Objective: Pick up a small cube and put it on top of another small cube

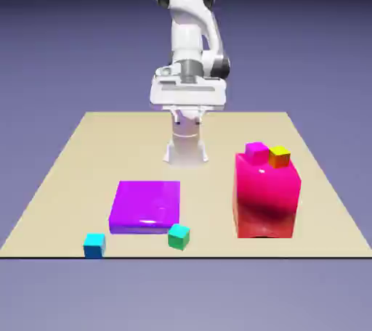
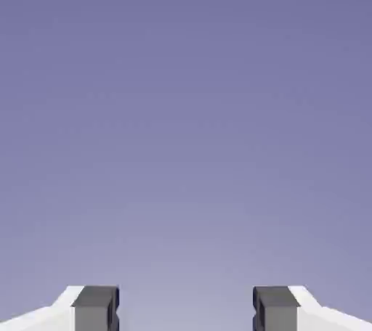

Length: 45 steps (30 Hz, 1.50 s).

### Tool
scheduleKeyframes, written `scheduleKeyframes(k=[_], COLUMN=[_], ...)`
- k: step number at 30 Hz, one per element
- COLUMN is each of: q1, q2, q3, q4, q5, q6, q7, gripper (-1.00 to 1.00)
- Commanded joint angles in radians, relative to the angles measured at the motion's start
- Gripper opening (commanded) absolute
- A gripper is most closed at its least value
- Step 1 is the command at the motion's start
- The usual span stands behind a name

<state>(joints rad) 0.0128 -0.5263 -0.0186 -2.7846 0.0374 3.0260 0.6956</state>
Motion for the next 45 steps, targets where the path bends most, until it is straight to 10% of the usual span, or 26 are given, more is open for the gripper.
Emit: scheduleKeyframes(k=[1,35,36,45], q1=[0.001,-0.085,-0.085,0.073], q2=[0.036,1.205,1.205,0.952], q3=[-0.015,-0.302,-0.302,-0.413], q4=[0.021,0.714,0.714,0.524], q5=[0.031,1.031,1.031,0.818], q6=[-0.009,-0.192,-0.192,-0.238], q7=[-0.038,-1.189,-1.189,-1.039], gripper=[0.0,0.0,-1.0,-1.0])
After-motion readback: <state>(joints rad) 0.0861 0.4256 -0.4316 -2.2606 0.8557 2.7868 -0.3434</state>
